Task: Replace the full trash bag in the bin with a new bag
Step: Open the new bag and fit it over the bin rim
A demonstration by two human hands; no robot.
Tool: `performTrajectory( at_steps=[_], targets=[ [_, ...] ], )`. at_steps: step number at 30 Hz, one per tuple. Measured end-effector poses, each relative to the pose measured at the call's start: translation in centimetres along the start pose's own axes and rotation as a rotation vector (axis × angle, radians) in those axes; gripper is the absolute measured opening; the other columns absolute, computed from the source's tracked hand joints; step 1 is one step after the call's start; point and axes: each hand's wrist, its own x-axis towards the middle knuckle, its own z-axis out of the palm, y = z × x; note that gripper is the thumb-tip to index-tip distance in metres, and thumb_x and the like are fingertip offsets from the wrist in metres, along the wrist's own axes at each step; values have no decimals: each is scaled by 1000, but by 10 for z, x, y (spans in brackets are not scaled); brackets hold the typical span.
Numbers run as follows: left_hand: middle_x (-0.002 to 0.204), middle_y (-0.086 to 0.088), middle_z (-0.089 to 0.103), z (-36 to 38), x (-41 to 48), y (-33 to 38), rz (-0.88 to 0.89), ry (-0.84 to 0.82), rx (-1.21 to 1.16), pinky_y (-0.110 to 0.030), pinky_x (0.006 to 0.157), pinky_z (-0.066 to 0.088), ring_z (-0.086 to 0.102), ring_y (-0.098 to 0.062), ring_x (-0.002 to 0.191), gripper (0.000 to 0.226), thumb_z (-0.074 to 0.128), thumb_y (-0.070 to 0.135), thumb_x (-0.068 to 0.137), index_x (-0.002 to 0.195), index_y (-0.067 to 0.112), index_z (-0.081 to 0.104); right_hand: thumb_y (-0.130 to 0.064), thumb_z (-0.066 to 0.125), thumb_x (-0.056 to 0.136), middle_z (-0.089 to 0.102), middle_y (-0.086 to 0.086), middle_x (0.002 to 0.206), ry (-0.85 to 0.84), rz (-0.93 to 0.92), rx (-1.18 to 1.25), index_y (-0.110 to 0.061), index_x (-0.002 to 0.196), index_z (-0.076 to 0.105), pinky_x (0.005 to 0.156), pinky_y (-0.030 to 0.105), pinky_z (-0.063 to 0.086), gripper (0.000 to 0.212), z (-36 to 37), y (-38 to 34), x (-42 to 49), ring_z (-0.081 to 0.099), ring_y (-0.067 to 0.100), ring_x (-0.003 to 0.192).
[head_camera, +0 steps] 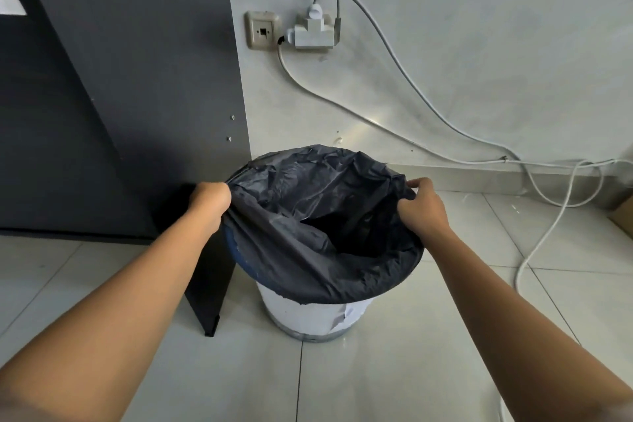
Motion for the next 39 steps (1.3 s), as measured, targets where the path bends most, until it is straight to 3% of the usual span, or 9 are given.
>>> performTrajectory(
  at_steps=[5, 9, 11, 14, 17, 21, 28, 32, 39],
  targets=[
    [126, -28, 53, 15, -11, 22, 333, 185, 503, -42, 88, 44, 52, -43, 114, 50, 31, 32, 97, 121, -4, 56, -35, 53, 89, 55, 13, 115, 20, 25, -104, -6, 127, 38, 78, 35, 42, 50, -2, -5, 17, 55, 32, 103],
    [103, -21, 62, 30, 5, 38, 490, 179, 637, -39, 76, 45, 57, -39, 99, 54, 32, 45, 97, 93, 1, 65, -23, 46, 97, 59, 22, 119, 24, -64, -145, -1, 124, 47, 80, 33, 38, 35, 1, -1, 26, 53, 37, 111],
    [75, -15, 58, 34, 17, 42, 504, 138, 592, -33, 63, 39, 55, -35, 77, 51, 38, 43, 97, 61, 8, 51, -22, 46, 97, 60, 21, 120, 23, -85, -144, -4, 125, 49, 80, 31, 36, 34, -1, 3, 28, 53, 37, 112],
    [68, -12, 55, 38, 30, 40, 444, 107, 448, -31, 63, 38, 52, -30, 69, 44, 50, 38, 93, 58, 12, 47, -23, 46, 97, 59, 19, 125, 0, -110, -147, -8, 129, 47, 80, 28, 35, 35, -2, 8, 32, 53, 35, 115],
    [98, -12, 64, 37, 38, 34, 248, 54, 101, -30, 78, 43, 59, -26, 93, 25, 59, 27, 91, 80, 6, 64, -24, 45, 97, 59, 19, 125, -8, -117, -152, -10, 129, 47, 79, 28, 35, 35, -1, 9, 35, 54, 35, 114],
    [134, -14, 56, 24, 51, 15, 14, -141, -87, -36, 102, 45, 56, -28, 119, 49, 62, 29, 89, 129, 2, 54, -24, 46, 97, 60, 18, 124, -11, -119, -145, -12, 129, 48, 78, 27, 34, 34, 0, 8, 36, 54, 34, 113],
    [88, -3, 71, -4, 20, -4, -172, -465, -240, -27, 62, 55, 68, -15, 72, 40, 68, 48, 77, 96, 13, 67, -23, 47, 97, 60, 21, 123, -17, -109, -160, -12, 131, 48, 79, 27, 35, 36, -7, 11, 34, 55, 35, 113],
    [70, 3, 57, -17, 5, -13, -136, -353, -302, -10, 35, 41, 53, -5, 48, 19, 60, 30, 89, 77, 16, 56, -22, 47, 97, 59, 23, 122, -4, -85, -164, -11, 131, 47, 79, 29, 35, 36, -9, 11, 27, 54, 37, 113],
    [111, -12, 62, -14, -20, -9, -17, -103, -286, -32, 68, 51, 60, -25, 97, 29, 55, 31, 93, 108, 6, 61, -19, 46, 97, 59, 27, 119, 31, -86, -198, -7, 128, 47, 77, 30, 35, 33, -13, 13, 10, 54, 40, 110]
  ],
)
